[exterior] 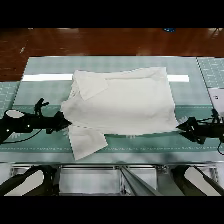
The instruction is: Fold the shirts.
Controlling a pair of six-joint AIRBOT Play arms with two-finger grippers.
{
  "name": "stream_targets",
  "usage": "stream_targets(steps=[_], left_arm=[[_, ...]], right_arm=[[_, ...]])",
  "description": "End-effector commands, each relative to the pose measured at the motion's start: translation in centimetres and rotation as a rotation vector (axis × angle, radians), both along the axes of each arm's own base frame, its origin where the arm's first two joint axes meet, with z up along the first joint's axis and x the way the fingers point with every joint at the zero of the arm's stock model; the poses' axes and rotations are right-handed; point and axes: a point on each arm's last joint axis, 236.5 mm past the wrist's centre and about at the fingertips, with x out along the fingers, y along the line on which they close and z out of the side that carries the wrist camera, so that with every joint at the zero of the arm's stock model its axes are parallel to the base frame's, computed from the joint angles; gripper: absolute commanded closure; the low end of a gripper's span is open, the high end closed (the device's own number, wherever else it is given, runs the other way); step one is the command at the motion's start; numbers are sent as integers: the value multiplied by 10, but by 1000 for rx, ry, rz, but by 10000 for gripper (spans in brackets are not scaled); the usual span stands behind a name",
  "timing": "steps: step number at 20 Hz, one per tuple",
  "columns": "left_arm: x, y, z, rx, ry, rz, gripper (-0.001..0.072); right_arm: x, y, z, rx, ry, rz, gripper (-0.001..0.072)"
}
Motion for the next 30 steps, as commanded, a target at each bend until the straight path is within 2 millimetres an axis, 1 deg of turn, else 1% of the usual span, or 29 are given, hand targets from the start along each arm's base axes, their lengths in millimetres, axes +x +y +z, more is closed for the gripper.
stream_targets(steps=[1,3,4,5,6,7,8,9,10,11,12,13,14,15,16,17,18,19,20,21,22,24,26,28,30], left_arm=[[1,0,1,-2,-1,-1,688],[1,-1,1,-2,-1,0,688],[1,0,1,-2,-3,2,688],[3,0,1,0,-7,6,688],[6,0,3,-1,-17,10,688],[16,0,12,-7,-57,1,688],[31,-1,27,-21,-110,2,688],[54,-2,52,-45,-185,16,688],[80,-1,83,-65,-274,38,688],[107,0,126,-85,-387,58,688],[130,2,171,-94,-500,66,688],[149,5,223,-85,-628,61,688],[161,8,272,-63,-747,48,689],[167,9,326,-36,-873,33,689],[168,10,374,-11,-986,19,689],[164,9,423,17,-1099,5,689],[156,7,465,37,-1196,-5,689],[144,5,505,62,-1292,-18,689],[131,2,539,88,-1375,-29,689],[118,1,564,114,-1433,-31,689],[105,1,585,156,-1484,-29,689],[75,5,614,270,-1562,-16,689],[43,15,629,432,-1612,9,689],[10,28,632,582,-1603,41,689],[-18,37,621,696,-1552,39,689]], right_arm=[[5,15,-16,43,20,29,303],[28,21,-19,64,-39,-7,303],[39,26,-20,75,-70,-12,316],[51,32,-17,87,-107,-6,432],[66,39,-8,94,-165,21,563],[83,43,5,87,-228,64,655],[100,47,24,88,-279,101,691],[120,50,51,85,-345,150,692],[141,52,82,69,-416,205,692],[161,54,118,46,-497,261,692],[182,56,162,10,-589,309,692],[200,57,210,-40,-686,349,693],[213,55,254,-99,-772,369,693],[222,53,298,-161,-857,383,693],[224,51,344,-225,-939,395,693],[221,49,385,-288,-1008,405,693],[214,47,419,-354,-1066,414,693],[202,46,452,-423,-1121,419,693],[188,47,478,-482,-1168,424,693],[170,49,502,-544,-1210,424,693],[151,50,521,-600,-1249,418,693],[113,50,545,-716,-1287,403,692],[75,45,561,-829,-1292,365,692],[42,42,569,-896,-1285,329,692],[15,49,570,-919,-1283,337,692]])
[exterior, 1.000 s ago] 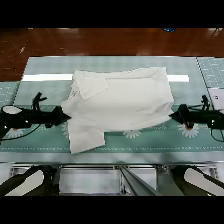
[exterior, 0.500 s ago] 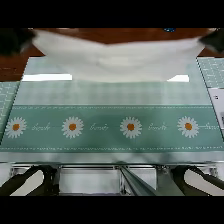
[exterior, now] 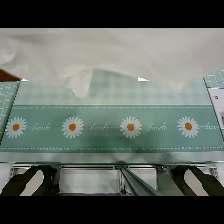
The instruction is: Fold the shirts.
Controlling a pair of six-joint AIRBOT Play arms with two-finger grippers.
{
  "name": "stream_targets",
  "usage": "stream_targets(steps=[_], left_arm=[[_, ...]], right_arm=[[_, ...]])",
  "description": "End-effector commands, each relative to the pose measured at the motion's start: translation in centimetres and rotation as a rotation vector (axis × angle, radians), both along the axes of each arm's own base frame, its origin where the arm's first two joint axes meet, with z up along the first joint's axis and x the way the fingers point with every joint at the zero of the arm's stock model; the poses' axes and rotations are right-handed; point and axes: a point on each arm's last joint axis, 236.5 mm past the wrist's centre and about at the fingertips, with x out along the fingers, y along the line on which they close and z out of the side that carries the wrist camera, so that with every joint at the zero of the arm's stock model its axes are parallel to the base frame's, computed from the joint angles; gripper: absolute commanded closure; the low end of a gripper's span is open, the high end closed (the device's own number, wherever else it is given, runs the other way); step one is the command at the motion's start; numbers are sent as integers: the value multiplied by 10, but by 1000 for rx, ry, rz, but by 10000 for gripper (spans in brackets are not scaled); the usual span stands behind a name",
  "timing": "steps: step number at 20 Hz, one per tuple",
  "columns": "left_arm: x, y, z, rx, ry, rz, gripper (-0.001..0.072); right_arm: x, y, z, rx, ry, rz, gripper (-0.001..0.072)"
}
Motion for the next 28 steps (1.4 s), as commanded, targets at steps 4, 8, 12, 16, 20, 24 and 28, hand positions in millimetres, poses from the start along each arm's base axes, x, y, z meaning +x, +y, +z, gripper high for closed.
stream_targets(steps=[4,8,12,16,20,24,28], left_arm=[[-73,26,-34,175,117,210,688],[-49,30,-111,150,392,173,689],[6,39,-242,34,761,124,689],[71,33,-367,-119,1001,56,689],[159,30,-445,-185,1060,92,689],[238,27,-498,-283,1128,123,689],[275,11,-529,-298,1188,93,689]], right_arm=[[-72,7,5,-63,-16,-71,692],[-55,4,-32,-27,108,-53,692],[-8,8,-121,88,334,39,692],[57,-5,-245,213,575,66,692],[139,-35,-338,320,690,18,693],[211,-44,-398,450,771,38,693],[261,-60,-434,505,809,15,693]])
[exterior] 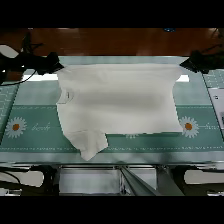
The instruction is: Fold the shirts.
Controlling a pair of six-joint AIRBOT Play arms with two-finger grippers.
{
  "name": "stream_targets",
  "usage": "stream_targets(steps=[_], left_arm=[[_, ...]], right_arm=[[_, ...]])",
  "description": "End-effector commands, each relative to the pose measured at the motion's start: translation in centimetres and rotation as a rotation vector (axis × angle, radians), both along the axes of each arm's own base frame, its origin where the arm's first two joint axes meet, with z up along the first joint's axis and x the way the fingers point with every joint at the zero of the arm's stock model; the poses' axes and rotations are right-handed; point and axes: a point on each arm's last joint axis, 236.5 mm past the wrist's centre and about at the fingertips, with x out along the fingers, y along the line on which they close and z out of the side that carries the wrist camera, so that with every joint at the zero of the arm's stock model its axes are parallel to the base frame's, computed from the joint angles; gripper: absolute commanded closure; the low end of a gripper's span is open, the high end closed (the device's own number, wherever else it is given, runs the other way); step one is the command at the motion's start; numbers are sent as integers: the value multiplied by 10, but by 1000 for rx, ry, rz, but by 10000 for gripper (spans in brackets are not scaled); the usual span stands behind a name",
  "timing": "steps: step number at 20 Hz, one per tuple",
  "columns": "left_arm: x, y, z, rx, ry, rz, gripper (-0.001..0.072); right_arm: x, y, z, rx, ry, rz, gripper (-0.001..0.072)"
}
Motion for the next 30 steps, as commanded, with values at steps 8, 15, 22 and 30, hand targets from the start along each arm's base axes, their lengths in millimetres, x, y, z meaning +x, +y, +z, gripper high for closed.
stream_targets(steps=[8,15,22,30], left_arm=[[-17,-14,-20,-10,135,-196,688],[-119,-45,-94,15,456,-409,688],[-136,-48,-101,12,511,-433,202],[-174,24,-24,46,379,-285,202]], right_arm=[[0,-10,-48,79,174,73,692],[-68,-13,-108,37,431,151,692],[-84,-16,-121,53,500,118,301],[-146,-68,-78,14,407,-198,302]])
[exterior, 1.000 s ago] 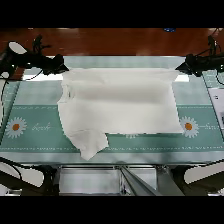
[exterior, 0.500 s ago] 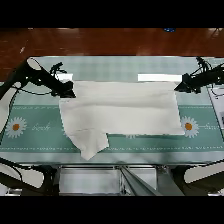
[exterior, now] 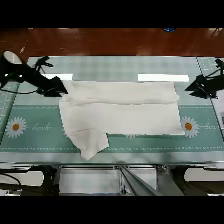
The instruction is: Fold the shirts.
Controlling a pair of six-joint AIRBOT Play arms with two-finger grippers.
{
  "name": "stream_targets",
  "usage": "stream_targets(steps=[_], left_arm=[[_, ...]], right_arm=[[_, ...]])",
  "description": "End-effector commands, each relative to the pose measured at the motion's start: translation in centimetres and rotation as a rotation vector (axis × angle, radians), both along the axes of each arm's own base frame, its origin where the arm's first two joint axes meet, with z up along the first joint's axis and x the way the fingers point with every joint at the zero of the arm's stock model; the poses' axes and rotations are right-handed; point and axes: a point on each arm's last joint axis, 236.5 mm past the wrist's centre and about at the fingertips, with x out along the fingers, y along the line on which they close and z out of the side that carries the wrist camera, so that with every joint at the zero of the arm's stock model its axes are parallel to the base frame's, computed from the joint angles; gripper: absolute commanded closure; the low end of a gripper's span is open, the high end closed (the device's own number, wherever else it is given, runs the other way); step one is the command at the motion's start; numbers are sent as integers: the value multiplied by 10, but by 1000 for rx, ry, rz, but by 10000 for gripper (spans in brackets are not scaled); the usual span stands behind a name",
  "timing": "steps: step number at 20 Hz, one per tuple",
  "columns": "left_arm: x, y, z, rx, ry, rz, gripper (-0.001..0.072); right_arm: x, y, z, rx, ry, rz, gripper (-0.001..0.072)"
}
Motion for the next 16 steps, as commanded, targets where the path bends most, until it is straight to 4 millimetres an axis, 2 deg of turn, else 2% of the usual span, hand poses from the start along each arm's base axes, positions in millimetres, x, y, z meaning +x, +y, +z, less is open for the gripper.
stream_targets(steps=[1,3,4,6,7,8,10,12,14,16], left_arm=[[-50,35,7,27,-42,89,202],[-89,42,-7,-11,-53,234,202],[-106,37,-14,-58,-59,307,202],[-145,13,-34,-144,-13,365,202],[-164,3,-46,-157,30,371,202],[-174,-1,-59,-157,63,404,202],[-177,2,-82,-138,87,510,202],[-183,-14,-91,-180,113,529,202],[-198,-33,-99,-189,145,467,202],[-205,-49,-106,-189,149,433,202]], right_arm=[[-42,4,-1,2,-44,-128,302],[-64,47,-2,89,-131,-108,302],[-73,66,-4,136,-161,-117,301],[-88,91,-7,208,-206,-155,301],[-93,96,-11,216,-203,-162,301],[-97,97,-13,218,-194,-161,301],[-96,98,-12,225,-197,-165,302],[-94,99,-10,239,-201,-173,301],[-93,100,-9,247,-197,-185,301],[-89,101,-5,272,-209,-208,301]])
